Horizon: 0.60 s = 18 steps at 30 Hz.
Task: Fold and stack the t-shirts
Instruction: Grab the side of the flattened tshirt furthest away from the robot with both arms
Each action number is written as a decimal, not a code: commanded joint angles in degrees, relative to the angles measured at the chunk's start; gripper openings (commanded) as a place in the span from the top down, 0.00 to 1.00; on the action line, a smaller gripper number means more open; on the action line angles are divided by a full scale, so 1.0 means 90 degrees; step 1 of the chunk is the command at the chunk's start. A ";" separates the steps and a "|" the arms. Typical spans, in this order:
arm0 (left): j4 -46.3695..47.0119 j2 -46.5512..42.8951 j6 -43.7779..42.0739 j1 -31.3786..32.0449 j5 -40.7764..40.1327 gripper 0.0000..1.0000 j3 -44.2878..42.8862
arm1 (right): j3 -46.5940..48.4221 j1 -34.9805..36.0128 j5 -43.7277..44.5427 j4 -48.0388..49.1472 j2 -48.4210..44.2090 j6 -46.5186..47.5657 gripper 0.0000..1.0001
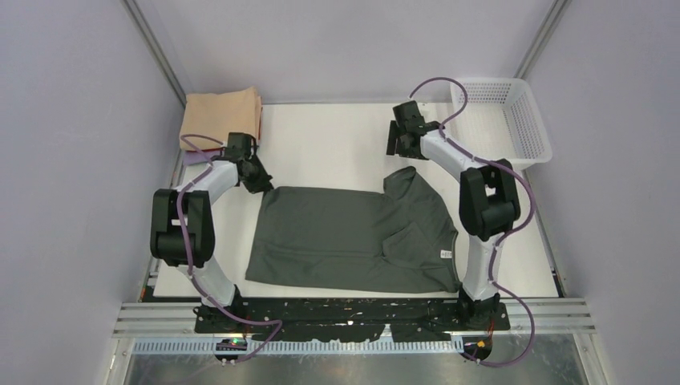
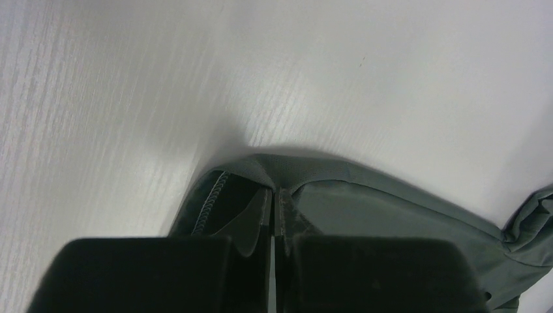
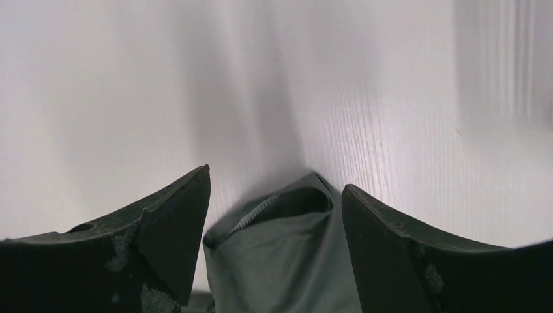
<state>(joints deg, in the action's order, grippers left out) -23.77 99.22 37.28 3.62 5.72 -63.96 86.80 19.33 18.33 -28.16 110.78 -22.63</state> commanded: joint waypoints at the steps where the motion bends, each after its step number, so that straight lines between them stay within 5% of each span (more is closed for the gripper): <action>1: 0.0307 -0.0344 -0.0094 -0.0011 0.0146 1.00 0.0168 | 0.1100 -0.0016 0.0423 -0.0645 0.0803 0.0147 0.21; 6: 0.0321 -0.0415 -0.0128 -0.0007 0.0176 1.00 0.0237 | 0.1558 -0.0018 0.0462 -0.1086 0.1502 0.0231 0.29; 13: 0.0292 -0.0561 -0.0157 -0.0010 0.0176 1.00 0.0278 | 0.0690 -0.0017 0.0387 -0.0939 0.1098 0.0142 0.35; 18: 0.0316 -0.0711 -0.0155 -0.0009 0.0204 1.00 0.0379 | 0.0271 -0.0010 0.0307 -0.0685 0.0758 0.0095 0.62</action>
<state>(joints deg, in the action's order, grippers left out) -22.87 96.20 36.95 3.62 6.70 -61.30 91.50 19.31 20.64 -34.74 121.99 -21.21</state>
